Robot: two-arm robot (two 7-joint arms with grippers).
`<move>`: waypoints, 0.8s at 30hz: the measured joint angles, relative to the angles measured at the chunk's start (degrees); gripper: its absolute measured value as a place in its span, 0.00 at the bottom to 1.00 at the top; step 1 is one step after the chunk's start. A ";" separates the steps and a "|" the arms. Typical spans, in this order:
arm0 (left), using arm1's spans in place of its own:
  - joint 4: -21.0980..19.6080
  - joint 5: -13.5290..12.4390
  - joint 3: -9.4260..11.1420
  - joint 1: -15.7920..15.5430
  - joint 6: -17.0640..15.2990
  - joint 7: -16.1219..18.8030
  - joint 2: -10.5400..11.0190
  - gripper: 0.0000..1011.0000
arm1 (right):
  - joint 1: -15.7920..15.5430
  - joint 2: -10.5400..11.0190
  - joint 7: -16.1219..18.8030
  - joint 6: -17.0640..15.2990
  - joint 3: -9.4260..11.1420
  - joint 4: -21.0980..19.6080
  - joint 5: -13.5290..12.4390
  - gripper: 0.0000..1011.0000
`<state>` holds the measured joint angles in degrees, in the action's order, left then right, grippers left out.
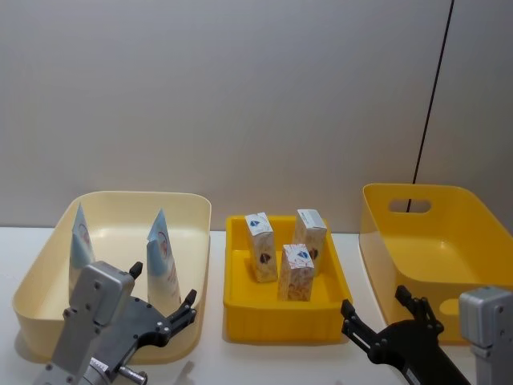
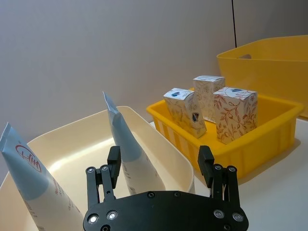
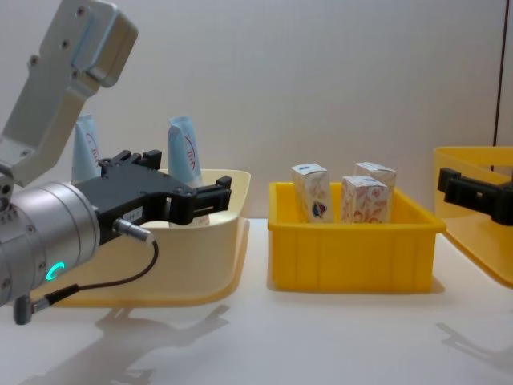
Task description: Bimanual collaborative sorting of washing and personal care products
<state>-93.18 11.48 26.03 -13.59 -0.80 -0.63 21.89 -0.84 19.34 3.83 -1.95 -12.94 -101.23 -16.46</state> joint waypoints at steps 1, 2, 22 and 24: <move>0.00 0.00 0.00 0.00 0.00 0.00 0.00 0.99 | 0.00 0.00 0.00 0.00 0.00 0.00 0.00 0.99; 0.00 0.00 0.00 0.00 0.00 0.00 0.00 0.99 | 0.00 0.00 0.00 0.00 0.00 0.00 0.00 0.99; 0.00 0.00 0.00 0.00 0.00 0.00 0.00 0.99 | 0.00 0.00 0.00 0.00 0.00 0.00 0.00 0.99; 0.00 0.00 -0.01 0.00 0.00 0.00 0.00 0.99 | 0.00 0.00 0.00 0.00 0.00 0.00 0.00 0.99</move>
<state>-93.17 11.48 26.02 -13.59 -0.79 -0.63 21.89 -0.84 19.34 3.83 -1.95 -12.94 -101.23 -16.46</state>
